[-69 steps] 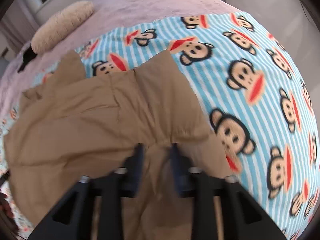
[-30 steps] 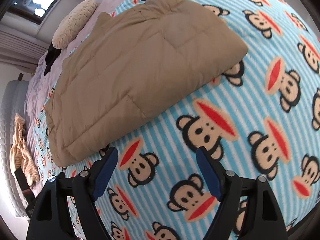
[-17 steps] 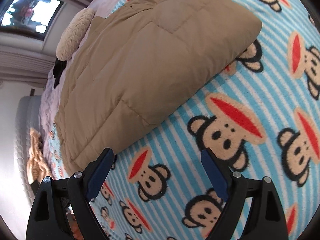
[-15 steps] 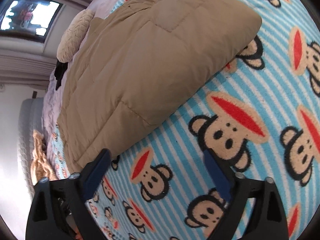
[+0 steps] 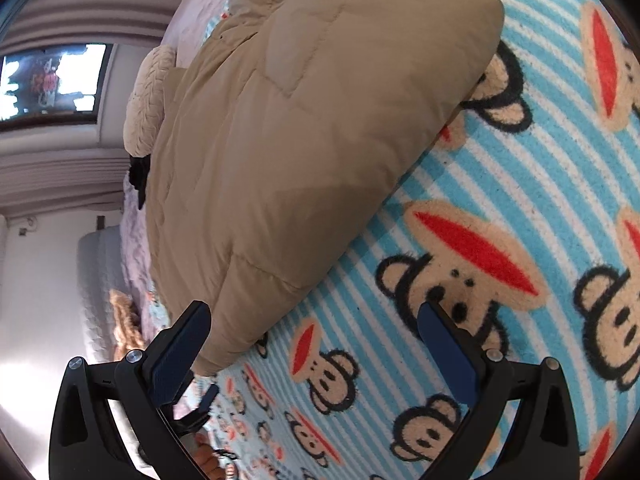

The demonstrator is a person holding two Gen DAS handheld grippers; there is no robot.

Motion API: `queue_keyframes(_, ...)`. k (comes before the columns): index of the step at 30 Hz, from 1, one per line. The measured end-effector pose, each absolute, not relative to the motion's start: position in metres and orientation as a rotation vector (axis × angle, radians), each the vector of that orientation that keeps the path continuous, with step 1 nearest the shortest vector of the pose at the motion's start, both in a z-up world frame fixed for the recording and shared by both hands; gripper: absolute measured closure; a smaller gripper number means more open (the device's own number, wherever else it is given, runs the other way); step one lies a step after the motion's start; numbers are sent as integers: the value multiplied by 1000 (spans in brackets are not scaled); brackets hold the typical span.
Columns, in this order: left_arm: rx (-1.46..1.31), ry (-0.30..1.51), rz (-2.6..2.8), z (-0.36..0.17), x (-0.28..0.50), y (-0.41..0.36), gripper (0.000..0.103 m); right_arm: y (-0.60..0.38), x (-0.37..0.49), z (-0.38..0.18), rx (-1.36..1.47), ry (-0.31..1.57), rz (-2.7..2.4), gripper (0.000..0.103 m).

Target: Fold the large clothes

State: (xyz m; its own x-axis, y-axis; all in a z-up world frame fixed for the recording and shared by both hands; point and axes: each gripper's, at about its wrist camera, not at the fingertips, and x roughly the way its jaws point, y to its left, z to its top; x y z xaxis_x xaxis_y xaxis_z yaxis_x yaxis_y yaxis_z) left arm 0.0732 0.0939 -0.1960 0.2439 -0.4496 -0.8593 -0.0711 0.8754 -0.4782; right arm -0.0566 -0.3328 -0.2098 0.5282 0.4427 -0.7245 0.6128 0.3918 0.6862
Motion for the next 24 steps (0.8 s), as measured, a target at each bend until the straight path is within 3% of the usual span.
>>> queue_keyframes(22,-802,1247,-256,-260,153,86,1,-357,-2,-249,1422,891,2,0)
queue_keyframes(23,-794,1248,-249,-260,154,84,5,-358,0,-250,1428,890,-1,0)
queue_keyframes(24,-776,1249,-238,-258,156,82,20,-358,2,-251,1435,888,-5,0)
